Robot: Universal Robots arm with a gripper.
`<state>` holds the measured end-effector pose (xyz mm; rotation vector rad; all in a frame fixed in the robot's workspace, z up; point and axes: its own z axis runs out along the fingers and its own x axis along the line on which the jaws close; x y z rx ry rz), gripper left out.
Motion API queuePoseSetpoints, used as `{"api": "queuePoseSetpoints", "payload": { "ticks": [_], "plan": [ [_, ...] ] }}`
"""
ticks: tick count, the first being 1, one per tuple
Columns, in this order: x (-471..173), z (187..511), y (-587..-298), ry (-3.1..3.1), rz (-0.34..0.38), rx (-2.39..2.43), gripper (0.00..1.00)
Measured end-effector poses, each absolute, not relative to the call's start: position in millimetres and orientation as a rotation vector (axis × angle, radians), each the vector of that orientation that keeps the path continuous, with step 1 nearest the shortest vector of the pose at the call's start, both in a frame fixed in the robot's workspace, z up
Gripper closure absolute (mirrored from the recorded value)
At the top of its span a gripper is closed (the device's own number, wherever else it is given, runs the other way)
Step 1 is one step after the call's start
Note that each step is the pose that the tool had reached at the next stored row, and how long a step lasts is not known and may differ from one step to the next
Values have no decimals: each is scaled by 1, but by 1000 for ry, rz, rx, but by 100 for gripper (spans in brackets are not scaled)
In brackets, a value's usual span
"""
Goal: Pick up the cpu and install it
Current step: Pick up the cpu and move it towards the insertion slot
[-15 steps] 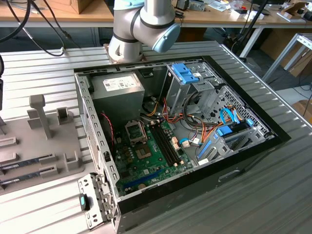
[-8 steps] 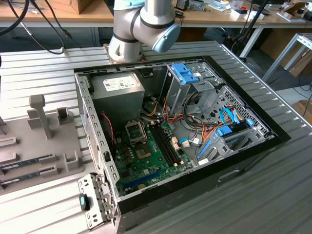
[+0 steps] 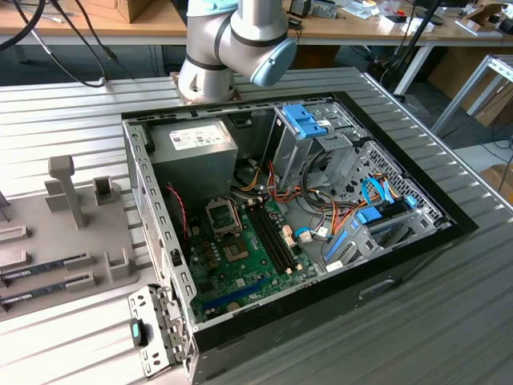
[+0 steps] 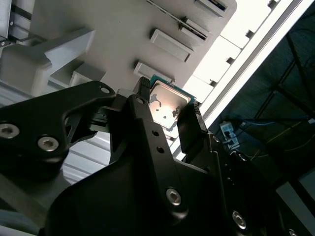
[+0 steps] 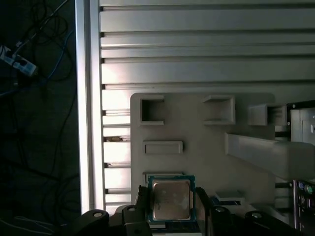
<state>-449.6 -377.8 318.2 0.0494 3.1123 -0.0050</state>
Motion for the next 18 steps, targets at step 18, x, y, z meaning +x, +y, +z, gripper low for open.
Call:
{"api": "queuePoseSetpoints", "payload": {
  "ticks": [18],
  "plan": [
    [-450, 341, -378, 3112, -5, 49, 53]
  ]
}}
